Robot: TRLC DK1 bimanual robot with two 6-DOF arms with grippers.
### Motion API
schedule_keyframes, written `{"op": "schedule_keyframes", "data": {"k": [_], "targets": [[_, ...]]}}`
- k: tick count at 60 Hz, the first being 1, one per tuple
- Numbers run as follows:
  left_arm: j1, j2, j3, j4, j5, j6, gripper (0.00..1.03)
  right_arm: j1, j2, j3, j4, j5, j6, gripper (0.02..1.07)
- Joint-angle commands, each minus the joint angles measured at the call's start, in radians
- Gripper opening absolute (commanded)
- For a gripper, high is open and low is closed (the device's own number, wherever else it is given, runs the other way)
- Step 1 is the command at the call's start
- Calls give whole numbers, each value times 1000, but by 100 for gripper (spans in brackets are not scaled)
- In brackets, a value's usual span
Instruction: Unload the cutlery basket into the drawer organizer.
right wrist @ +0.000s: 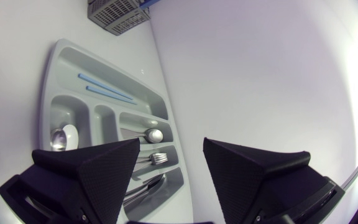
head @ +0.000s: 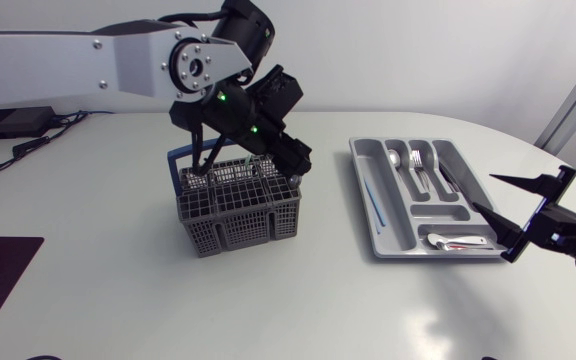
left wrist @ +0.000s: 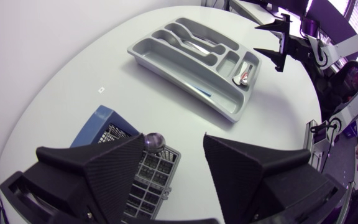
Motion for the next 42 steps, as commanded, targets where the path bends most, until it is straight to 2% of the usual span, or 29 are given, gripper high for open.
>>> {"op": "schedule_keyframes", "data": {"k": [1,9,23,33,42], "targets": [[-2,-46,-28,-26,13,-18,66,33,-38,33,11,45,174,78],[8,-89,-64,-44,11,-13,66,90,-61,91,3,157,409,78],[55,-168,-145,-55,-38,10,66,220,-123,100,-26,287,679,78],[96,-239,-236,-55,-82,42,66,380,-225,105,-179,369,797,78],[125,-309,-325,-52,-107,68,65,556,-240,153,-303,462,924,77]]}}
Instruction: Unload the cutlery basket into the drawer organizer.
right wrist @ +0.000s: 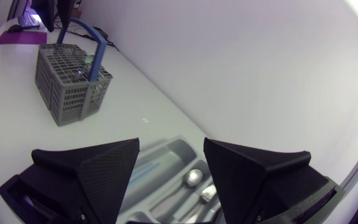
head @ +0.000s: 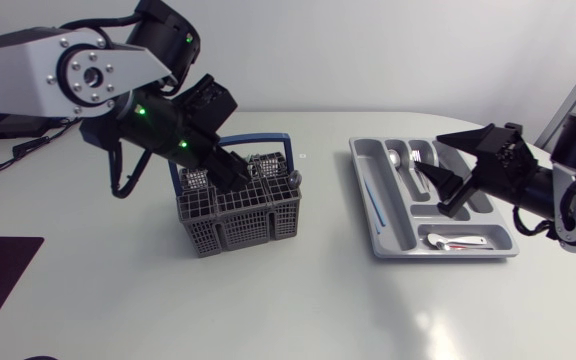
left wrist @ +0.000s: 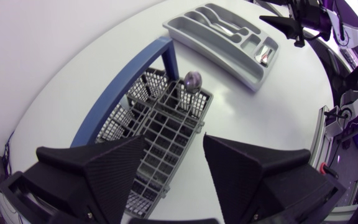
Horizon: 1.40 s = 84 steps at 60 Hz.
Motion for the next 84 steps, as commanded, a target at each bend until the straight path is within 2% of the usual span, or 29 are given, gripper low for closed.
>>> {"op": "schedule_keyframes", "data": {"k": [1,6,16,24,41,53,67,76,84], "targets": [[15,-56,-73,-7,-16,34,65,91,-6,47,-74,38,116,77],[24,-88,-136,11,-38,54,65,161,28,105,-154,45,198,73],[39,-136,-282,90,-112,118,60,257,114,222,-294,41,331,73],[78,-139,-389,179,-168,189,59,282,238,360,-446,-22,412,73],[142,-117,-477,289,-187,245,59,326,416,570,-657,-154,549,72],[144,-125,-481,291,-187,248,59,374,425,630,-696,-186,646,68],[133,-136,-480,291,-187,245,60,472,427,621,-714,-119,669,68],[122,-154,-486,289,-187,244,60,500,424,622,-714,-80,698,58],[116,-175,-495,287,-187,242,60,521,430,618,-709,-14,722,58]]}}
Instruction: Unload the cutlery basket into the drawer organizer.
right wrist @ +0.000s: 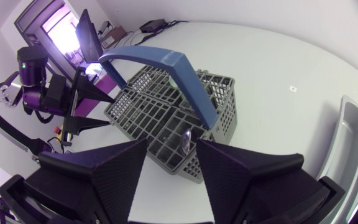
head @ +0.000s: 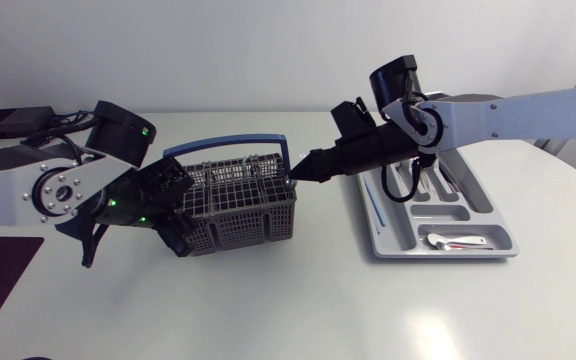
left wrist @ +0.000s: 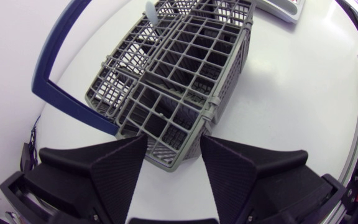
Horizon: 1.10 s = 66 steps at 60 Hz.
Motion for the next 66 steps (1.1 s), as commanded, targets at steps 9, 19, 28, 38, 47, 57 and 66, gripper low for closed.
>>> {"op": "schedule_keyframes", "data": {"k": [9,19,28,38,47,57,66], "targets": [[-15,-47,-43,-7,-7,11,60,36,38,8,-2,76,53,58],[-15,-64,-56,-10,-7,11,60,59,63,17,3,102,67,51],[-15,-92,-64,-19,-7,12,60,68,63,14,30,116,74,39],[-13,-113,-75,-27,-7,15,60,71,58,11,52,145,84,11],[-13,-124,-76,-30,-7,17,60,71,26,-3,56,148,87,8],[-15,-124,-81,-30,-7,17,60,79,-23,-21,55,148,87,8],[-19,-124,-89,-28,-7,17,60,77,-65,-37,53,148,102,8]]}}
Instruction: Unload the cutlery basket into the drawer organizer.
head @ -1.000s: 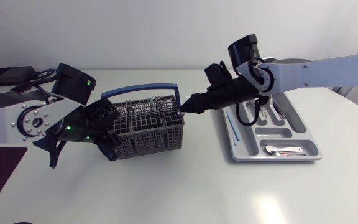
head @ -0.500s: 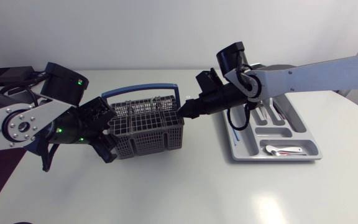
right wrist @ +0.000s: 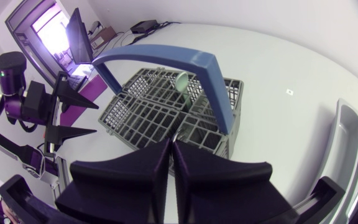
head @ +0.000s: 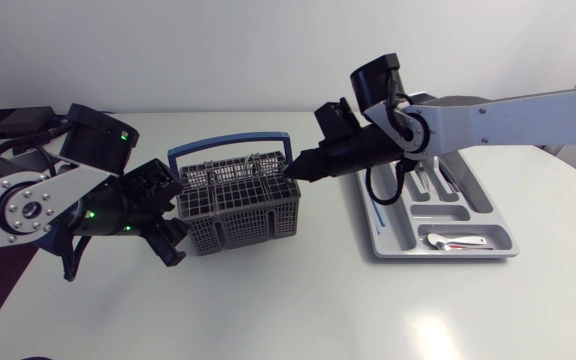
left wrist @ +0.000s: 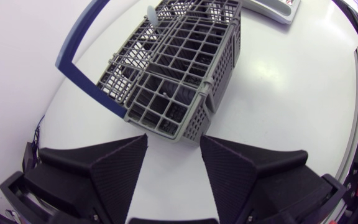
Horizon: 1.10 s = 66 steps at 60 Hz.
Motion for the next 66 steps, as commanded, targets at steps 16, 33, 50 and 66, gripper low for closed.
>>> {"op": "schedule_keyframes", "data": {"k": [16,33,50,66], "targets": [[-18,-9,-50,-2,-7,15,60,-24,-139,-96,64,-9,104,8],[-32,-25,-57,-3,-7,8,60,-99,-228,-176,171,-127,252,8],[-37,-39,-60,-9,-7,5,60,-136,-349,-187,156,-187,327,8],[-28,-58,-69,-9,-7,9,60,-214,-487,-222,9,-72,198,8]]}}
